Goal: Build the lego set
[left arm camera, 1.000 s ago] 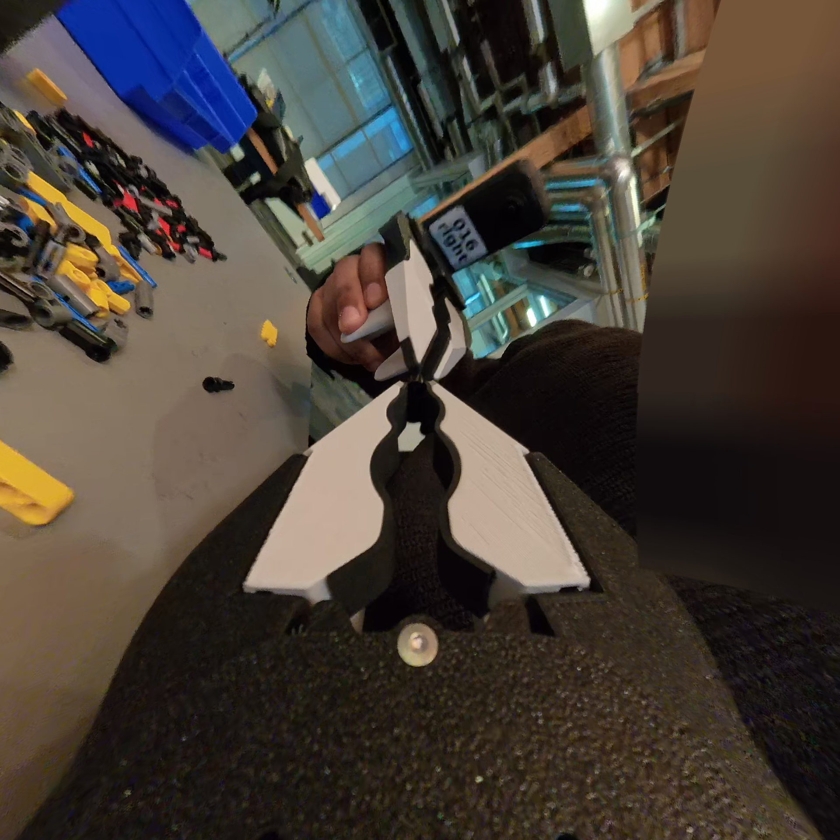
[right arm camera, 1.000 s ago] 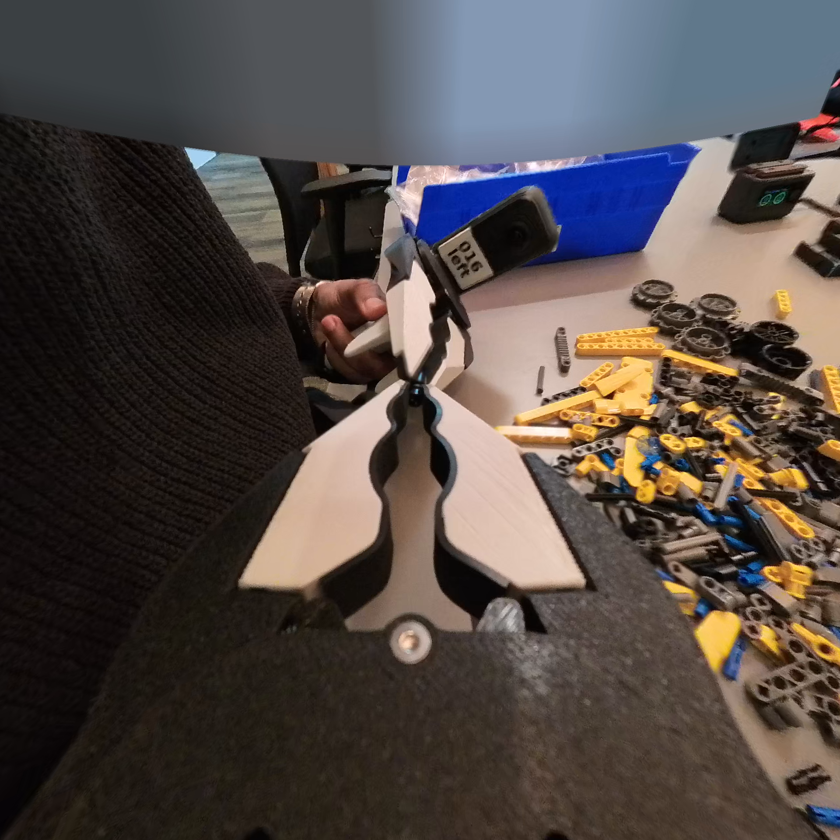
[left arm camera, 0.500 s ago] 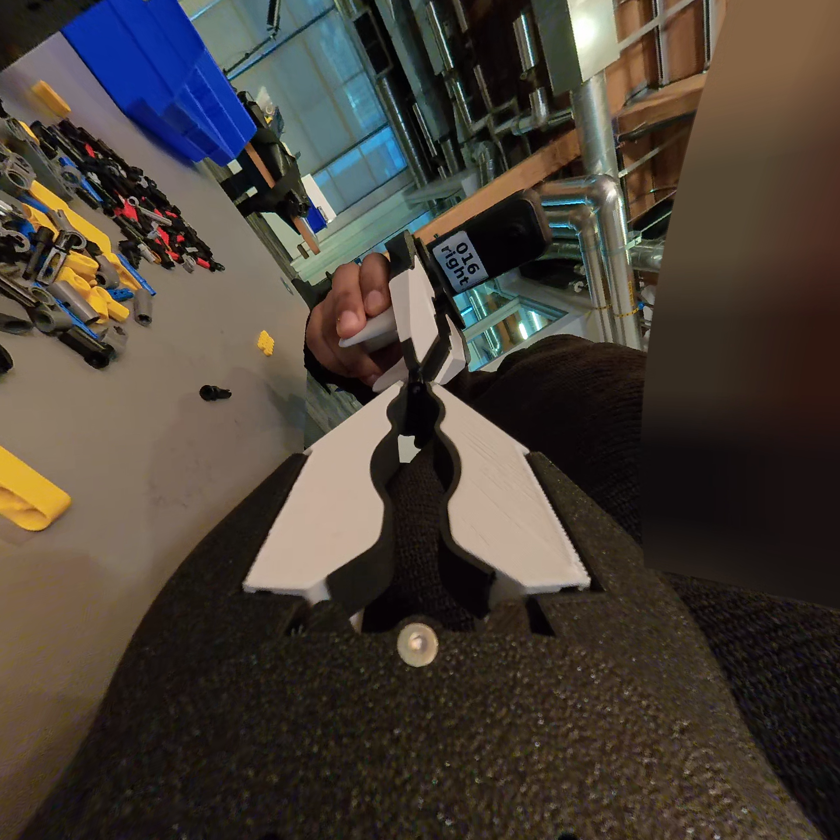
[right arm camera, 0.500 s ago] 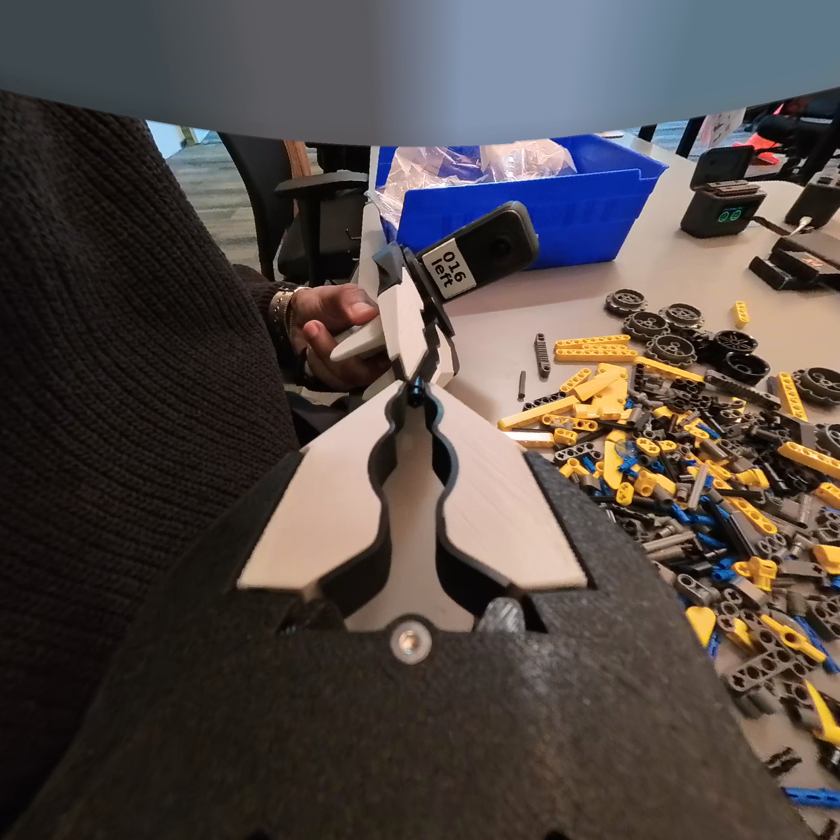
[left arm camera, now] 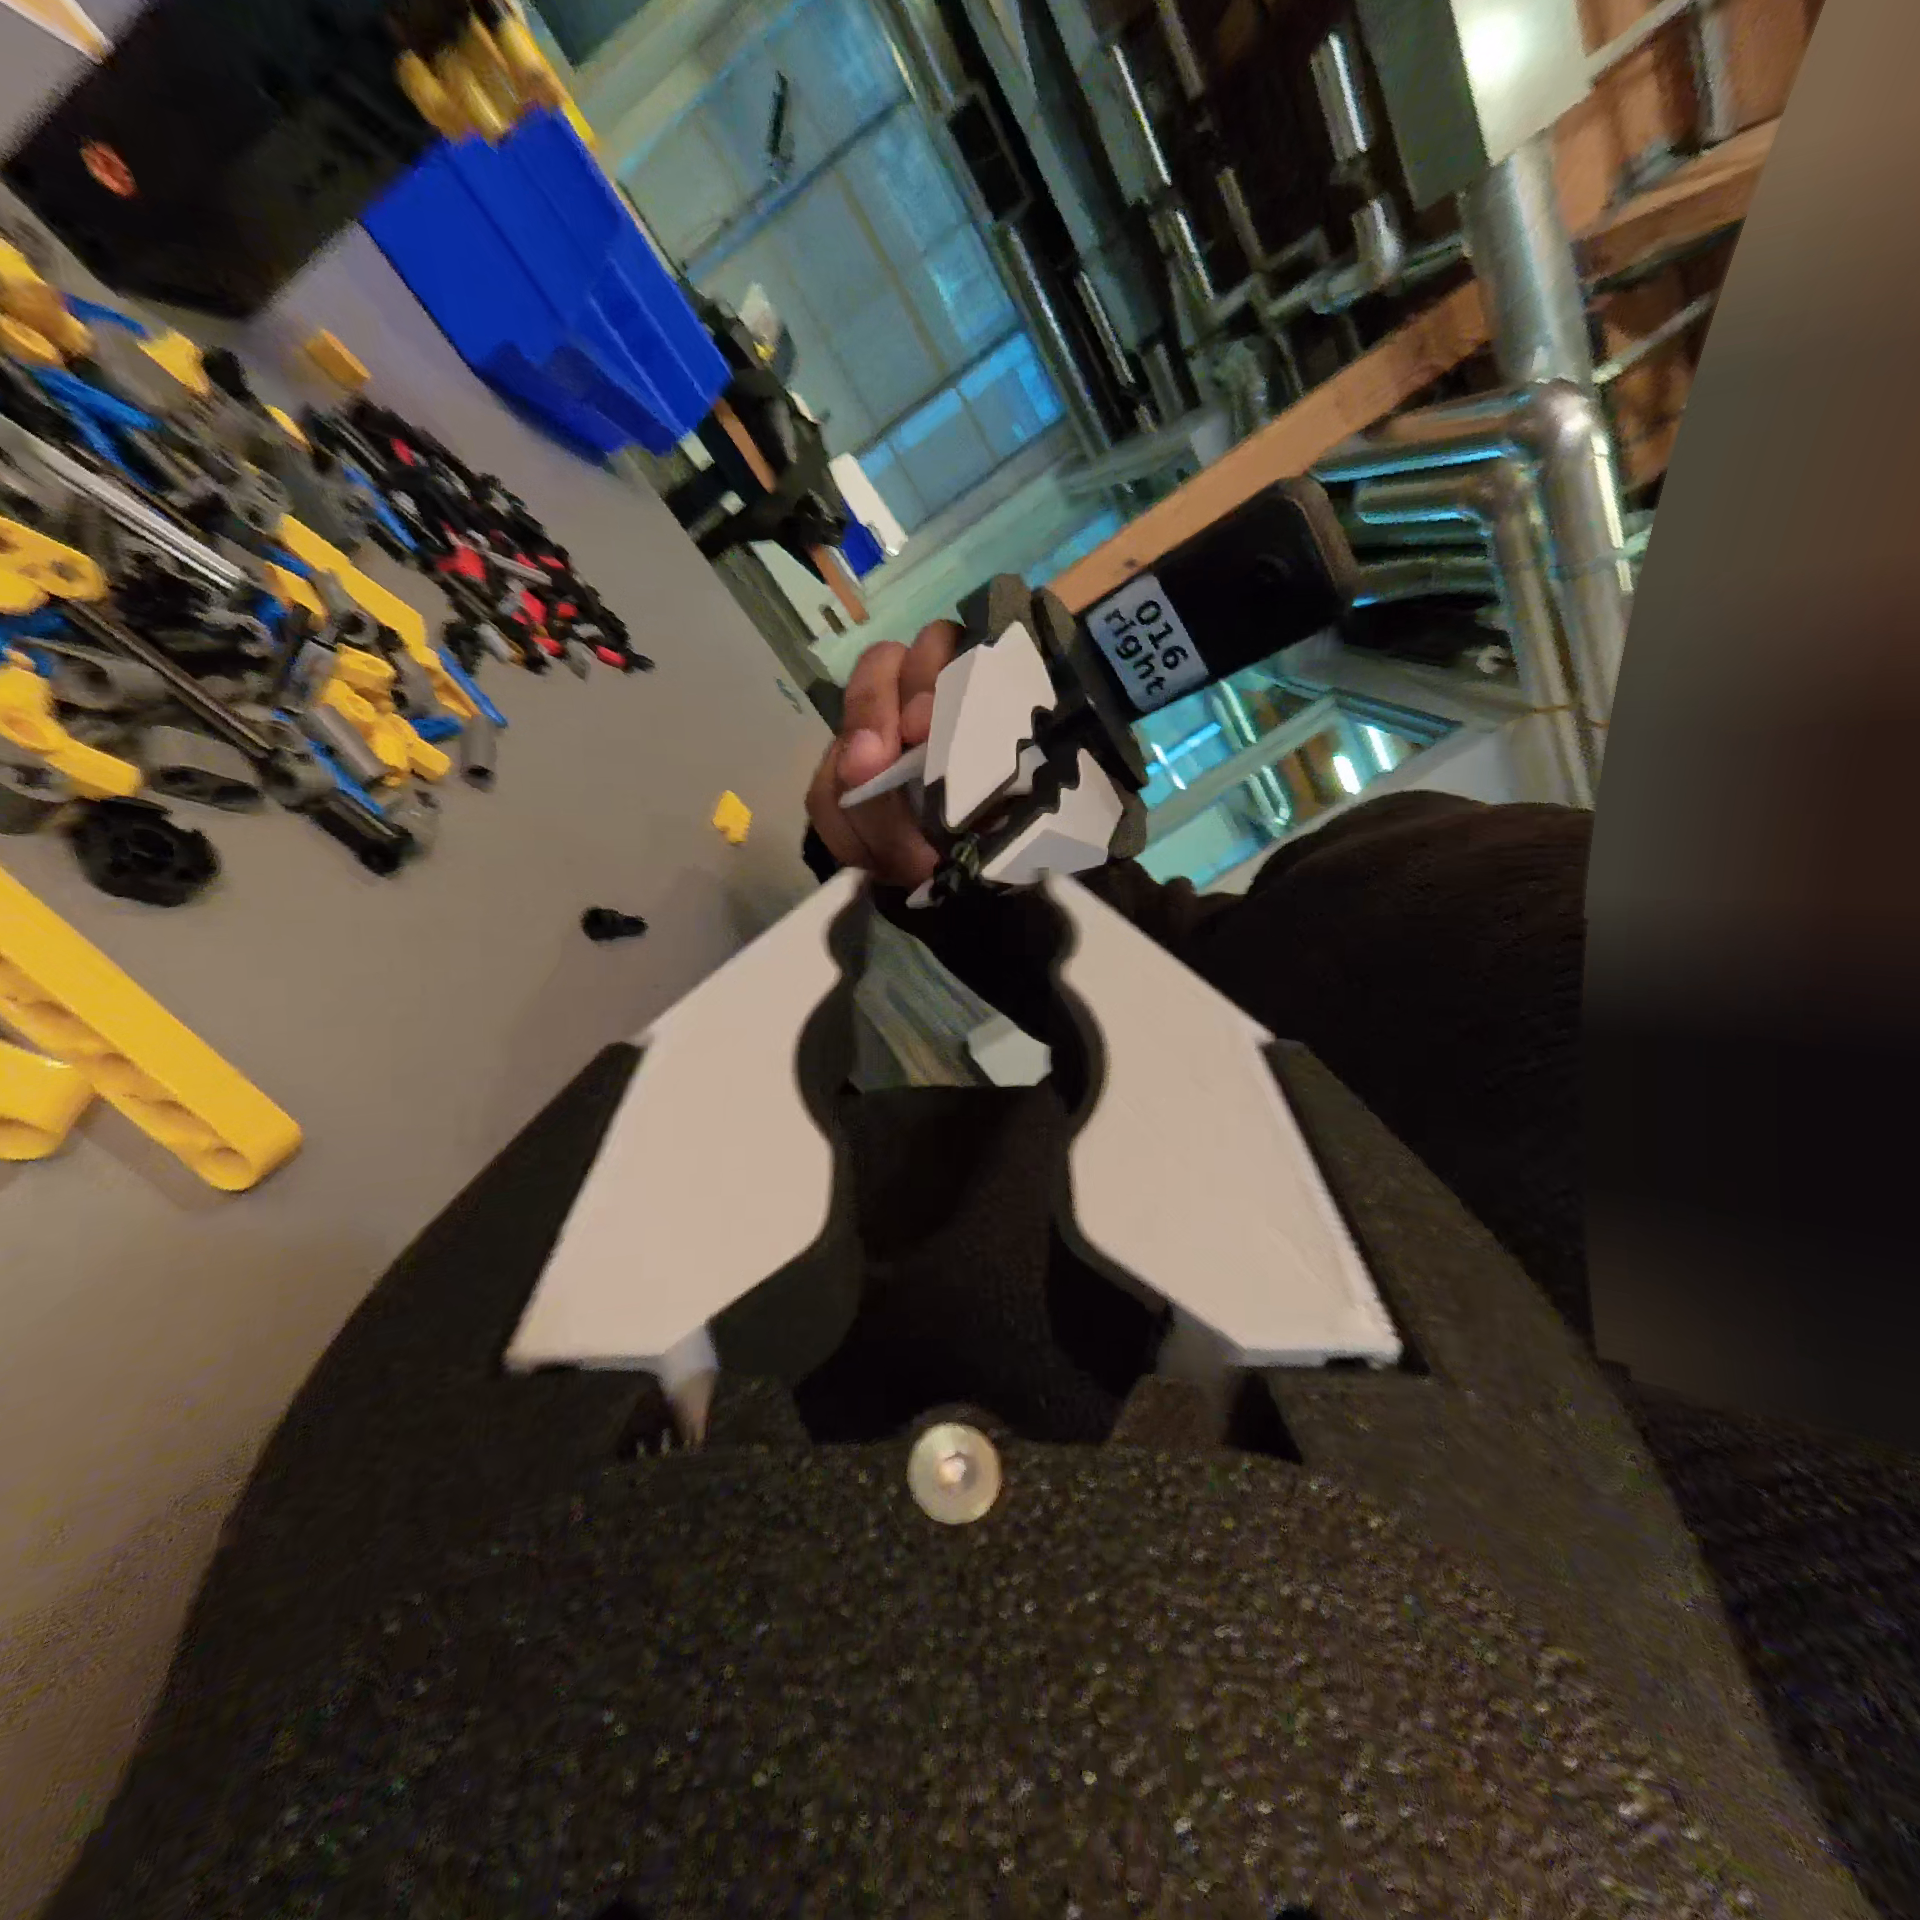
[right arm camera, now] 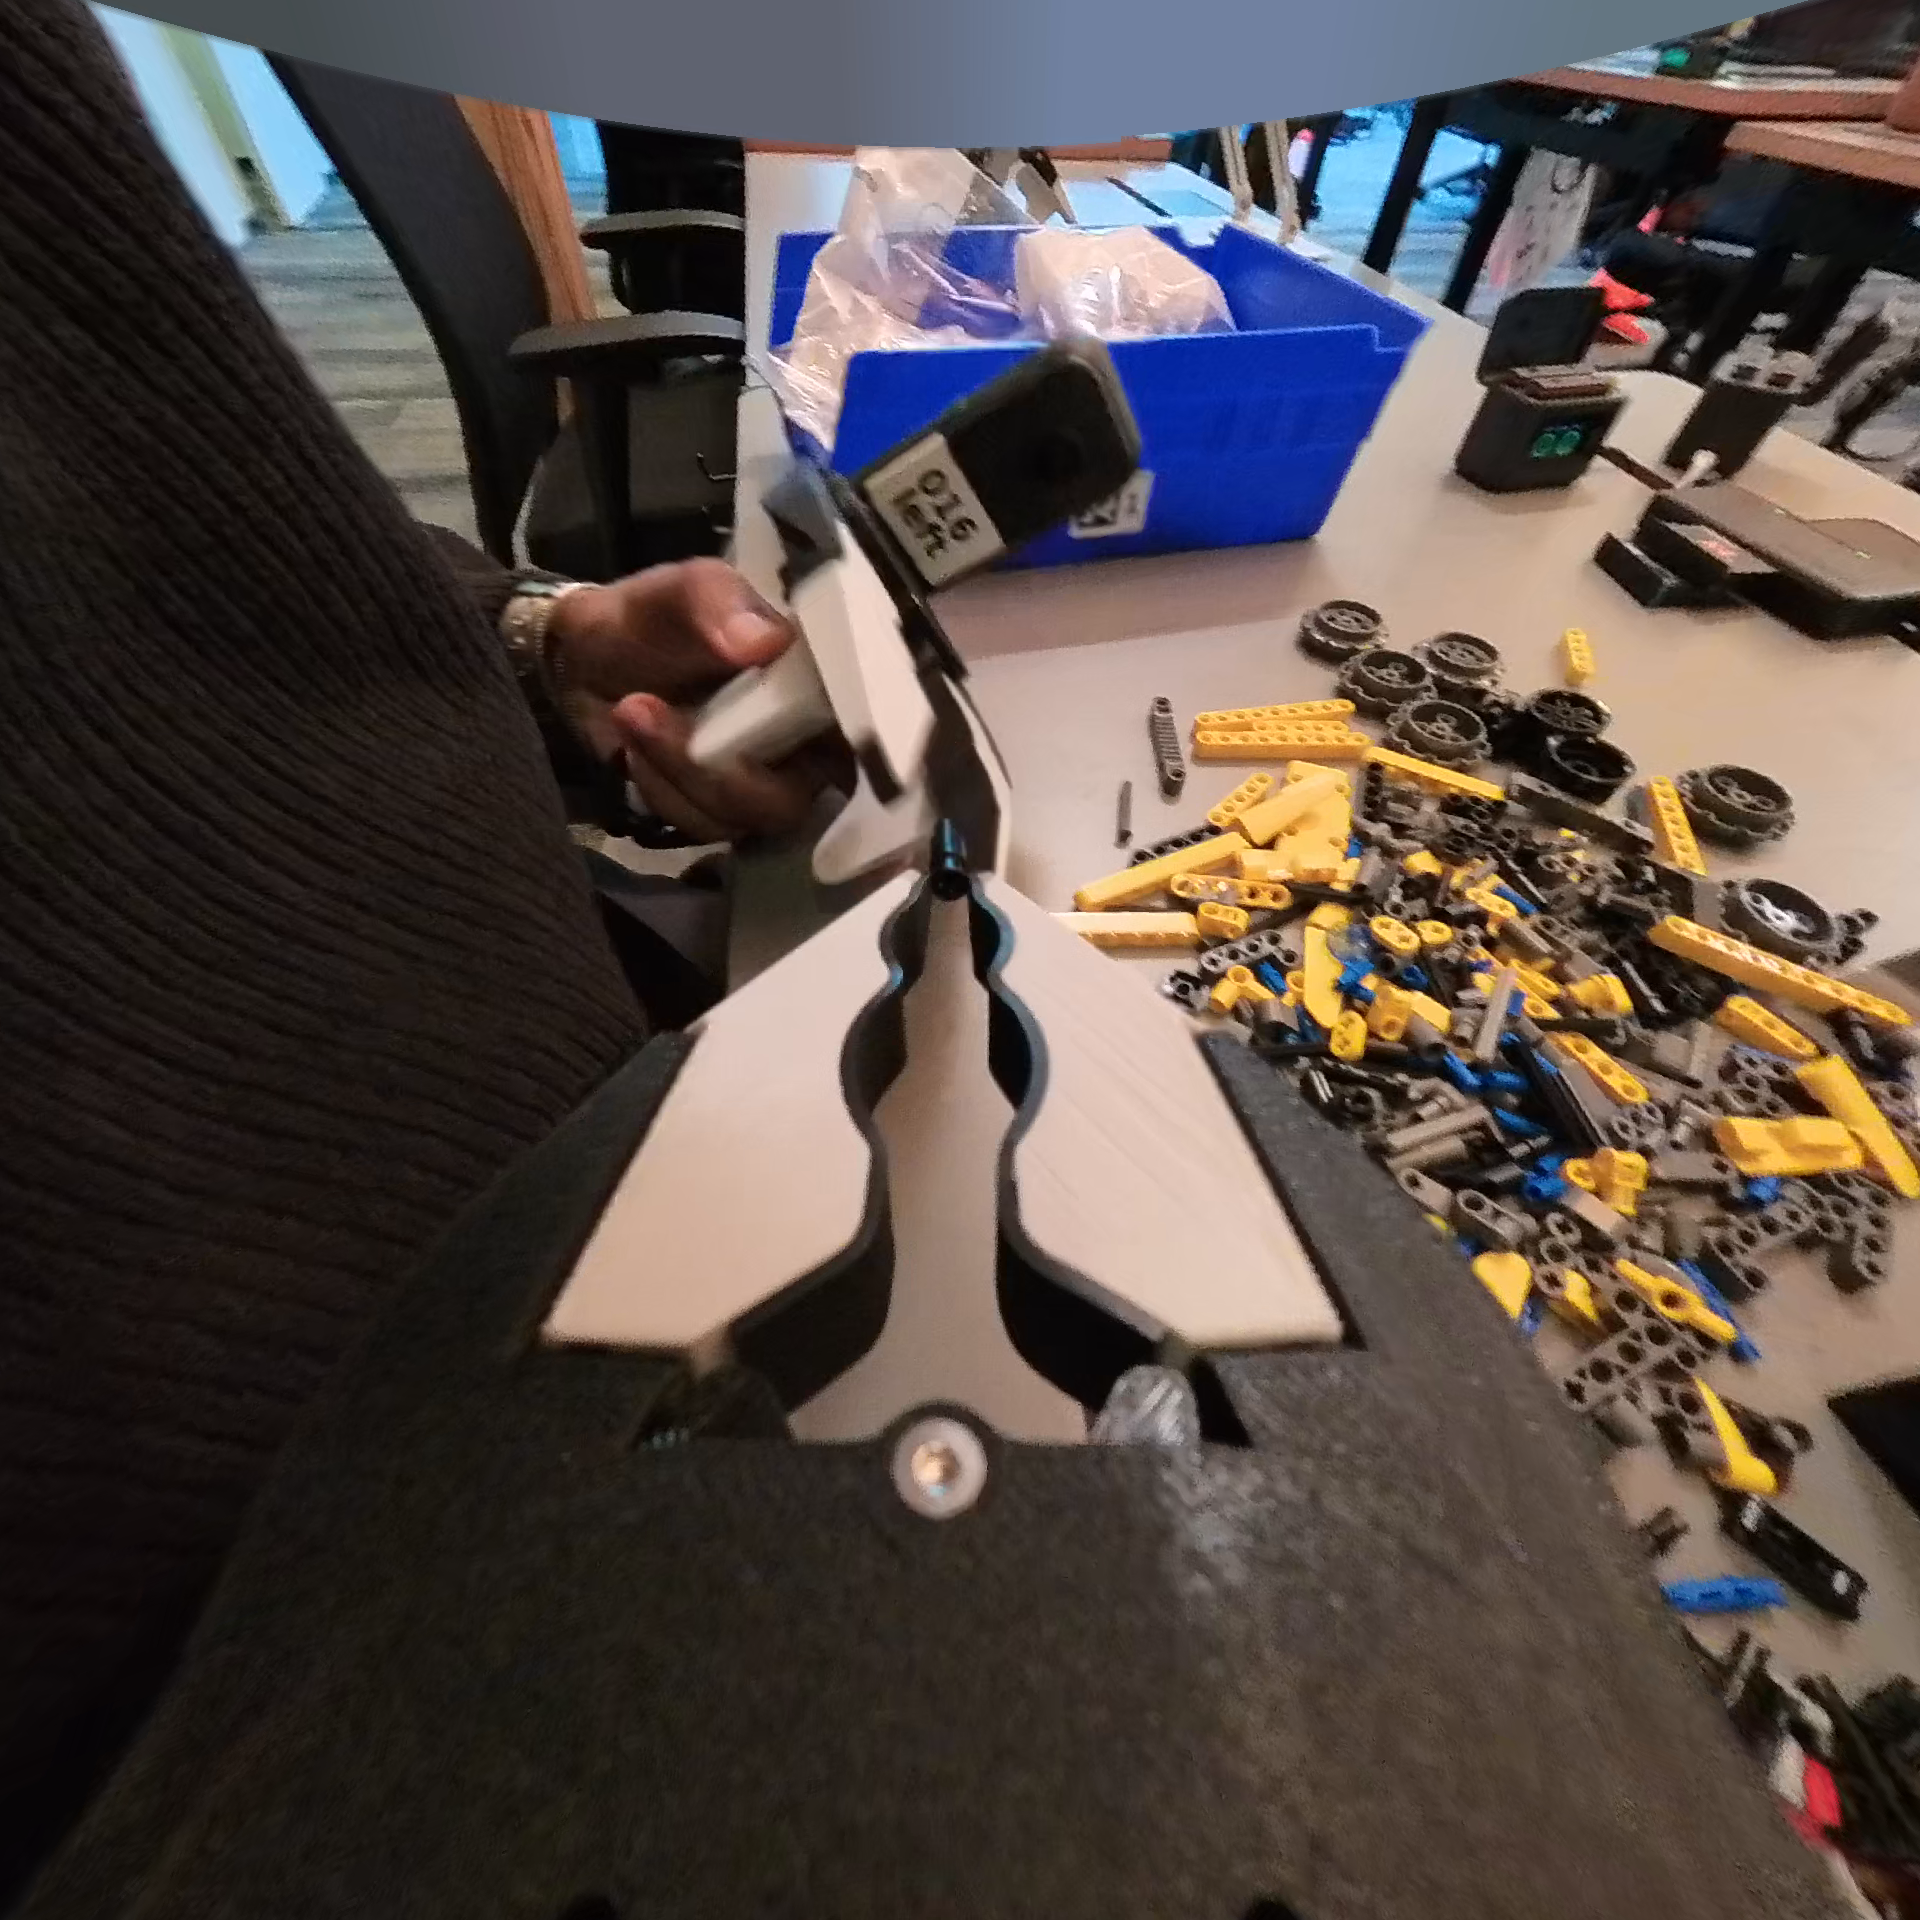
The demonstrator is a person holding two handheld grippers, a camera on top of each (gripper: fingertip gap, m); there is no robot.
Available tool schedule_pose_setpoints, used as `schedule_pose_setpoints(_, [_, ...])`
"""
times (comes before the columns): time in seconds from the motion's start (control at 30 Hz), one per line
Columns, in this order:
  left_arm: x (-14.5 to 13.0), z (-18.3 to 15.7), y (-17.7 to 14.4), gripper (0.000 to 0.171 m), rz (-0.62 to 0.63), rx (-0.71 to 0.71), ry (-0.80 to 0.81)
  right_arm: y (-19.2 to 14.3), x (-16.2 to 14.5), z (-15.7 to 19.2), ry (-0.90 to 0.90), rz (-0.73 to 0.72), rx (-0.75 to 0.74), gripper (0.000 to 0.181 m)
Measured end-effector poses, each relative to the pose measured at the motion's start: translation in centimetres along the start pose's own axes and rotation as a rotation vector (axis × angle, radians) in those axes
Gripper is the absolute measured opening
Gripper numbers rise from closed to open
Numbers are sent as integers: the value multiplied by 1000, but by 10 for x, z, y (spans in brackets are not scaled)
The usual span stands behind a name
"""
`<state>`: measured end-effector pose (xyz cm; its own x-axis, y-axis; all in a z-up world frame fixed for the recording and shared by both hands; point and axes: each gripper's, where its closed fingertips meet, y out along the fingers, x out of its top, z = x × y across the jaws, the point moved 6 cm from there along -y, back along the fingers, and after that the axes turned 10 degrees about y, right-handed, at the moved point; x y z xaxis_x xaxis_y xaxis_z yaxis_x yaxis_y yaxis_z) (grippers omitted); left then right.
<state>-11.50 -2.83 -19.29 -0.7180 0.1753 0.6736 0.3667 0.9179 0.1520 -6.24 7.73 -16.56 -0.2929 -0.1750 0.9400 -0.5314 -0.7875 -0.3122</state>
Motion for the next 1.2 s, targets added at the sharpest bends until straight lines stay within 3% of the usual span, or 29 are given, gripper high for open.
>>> schedule_pose_setpoints(0.1, [6,4,-5,52,-37,93,57,-5,-10,-19,64,74,-124,6])
schedule_pose_setpoints(0.2, [8,6,-8,52,-45,114,85,-8,-36,-40,177,254,-247,6])
schedule_pose_setpoints(0.3, [7,6,-7,52,-35,109,76,-6,-52,-46,273,334,-270,6])
schedule_pose_setpoints(0.93, [8,6,-9,51,-48,56,41,-12,-59,-49,259,407,-327,10])
schedule_pose_setpoints(1.2, [9,6,-9,51,-51,47,30,-10,-59,-31,298,419,-248,13])
